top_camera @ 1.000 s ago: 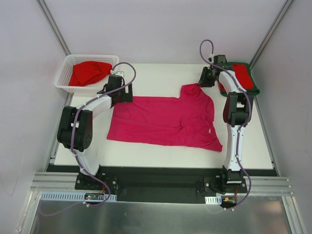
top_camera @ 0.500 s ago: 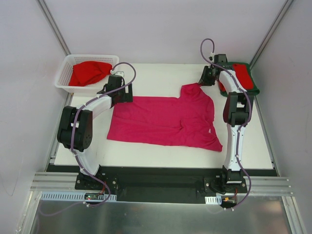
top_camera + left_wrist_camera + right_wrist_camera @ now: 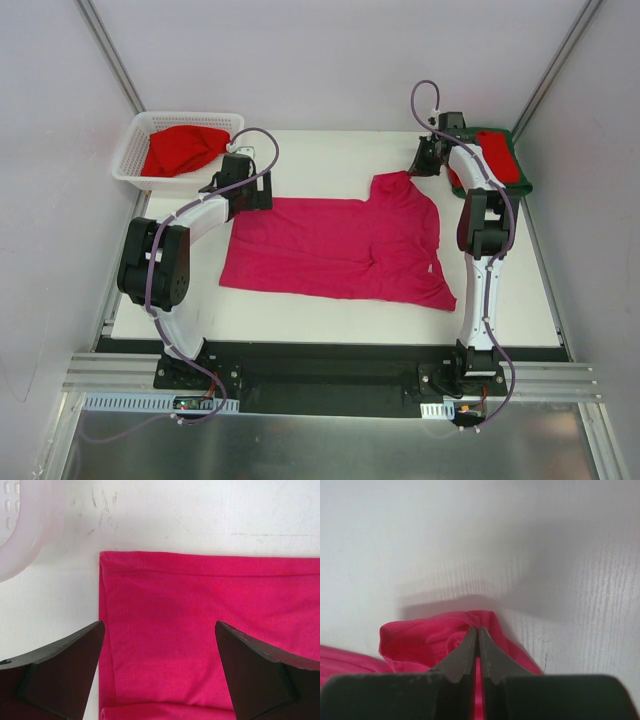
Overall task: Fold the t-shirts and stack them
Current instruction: Grap the side of the flattened tshirt furthest away from the robot with both arms
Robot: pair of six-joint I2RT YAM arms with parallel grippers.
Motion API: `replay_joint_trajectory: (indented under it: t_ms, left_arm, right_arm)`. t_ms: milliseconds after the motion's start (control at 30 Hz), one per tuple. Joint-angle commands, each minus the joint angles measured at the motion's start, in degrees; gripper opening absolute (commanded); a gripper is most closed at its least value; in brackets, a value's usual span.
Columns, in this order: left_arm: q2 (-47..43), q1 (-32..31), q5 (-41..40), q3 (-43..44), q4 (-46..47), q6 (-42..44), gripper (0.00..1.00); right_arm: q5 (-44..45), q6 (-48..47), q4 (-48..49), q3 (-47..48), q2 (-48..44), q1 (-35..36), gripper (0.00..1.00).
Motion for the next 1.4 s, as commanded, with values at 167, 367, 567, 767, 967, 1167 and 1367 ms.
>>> replay_joint_trajectory:
  t_ms: [167,367,567,767,967,1167,1367]
  left_arm:
    - [-1.1,-0.3,-1.4,0.4,0.3,0.7,0.93]
    - [-1.4,-0.4,-1.6,0.5,0.3,0.9,0.93]
    - [-1.4,-0.4,-1.7,0.5,0.3,1.0,0.93]
    - [-1.7,-0.4,-1.9,0.4,0.3,1.2,0.93]
    - [-2.2,-0.4,-2.4,0.4,0.2,2.4,0.93]
    - [-0.4,0.6,-4.1,2.6,-2.9,5.1,0.95]
    - [2.9,3.0,-2.8,7.2,-6.4,5.8,0.86]
  right_arm:
    - [-0.8,0.3,0.4,1.3,-0.7,-0.4,0.38]
    - [-1.7,0.3,0.4,1.2,-0.5,-0.5,0.37]
    - [-2.3,0.3,0.4,1.2,-0.3,-0.4,0.14]
    - [-2.4,0.3,0.4,0.5,-0.6,-0.5,0.01]
    - [-1.2,0.2,0.7,-2.4,-2.4,-0.4,0.01]
    - [0.2,-1.5,1.6,-5.6,-5.6,-0.5,0.01]
    - [-0.7,-1.2,1.7,-6.1,-5.9,-0.7,0.01]
